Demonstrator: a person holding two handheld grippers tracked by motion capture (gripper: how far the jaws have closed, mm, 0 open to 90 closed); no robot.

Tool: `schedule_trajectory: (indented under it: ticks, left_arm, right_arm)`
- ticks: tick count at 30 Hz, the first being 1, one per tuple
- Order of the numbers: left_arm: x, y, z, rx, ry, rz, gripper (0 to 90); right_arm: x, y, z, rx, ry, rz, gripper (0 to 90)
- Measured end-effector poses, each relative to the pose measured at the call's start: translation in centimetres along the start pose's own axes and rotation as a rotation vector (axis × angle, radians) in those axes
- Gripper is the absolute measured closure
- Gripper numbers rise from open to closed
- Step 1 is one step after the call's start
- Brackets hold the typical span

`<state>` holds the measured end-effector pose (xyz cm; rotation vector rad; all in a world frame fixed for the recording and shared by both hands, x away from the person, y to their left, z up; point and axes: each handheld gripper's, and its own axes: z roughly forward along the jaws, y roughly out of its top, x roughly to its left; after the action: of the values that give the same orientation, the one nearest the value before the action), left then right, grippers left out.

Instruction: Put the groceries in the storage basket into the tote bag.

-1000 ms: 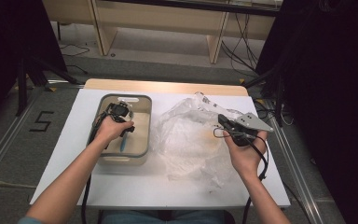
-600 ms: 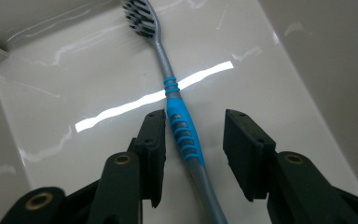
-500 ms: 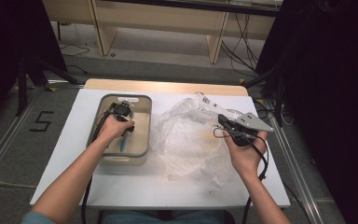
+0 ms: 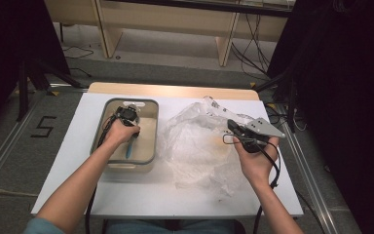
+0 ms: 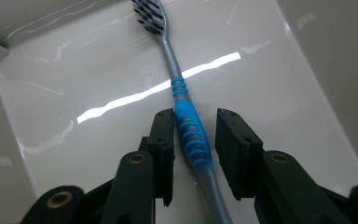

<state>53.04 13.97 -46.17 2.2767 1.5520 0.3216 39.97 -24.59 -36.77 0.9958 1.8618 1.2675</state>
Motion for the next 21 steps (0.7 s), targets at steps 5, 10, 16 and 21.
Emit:
schedule_trajectory:
  ticks: [5,10,16,21]
  left_arm:
    - [-0.15,0.13,0.02,0.009,0.0,0.006,70.7]
    - [-0.3,0.23,0.05,0.017,0.005,0.01,72.8]
    - [-0.3,0.6,0.09,0.045,0.006,0.015,74.7]
    - [-0.48,0.89,0.16,0.063,0.015,0.018,76.7]
  right_arm:
    - [0.08,0.0,0.04,0.0,0.001,-0.002,90.0]
    - [0.04,-0.03,0.03,-0.001,0.0,-0.003,90.0]
    - [0.11,-0.05,0.08,-0.001,0.002,-0.002,90.0]
    - [0.02,-0.04,0.03,-0.002,0.0,-0.003,90.0]
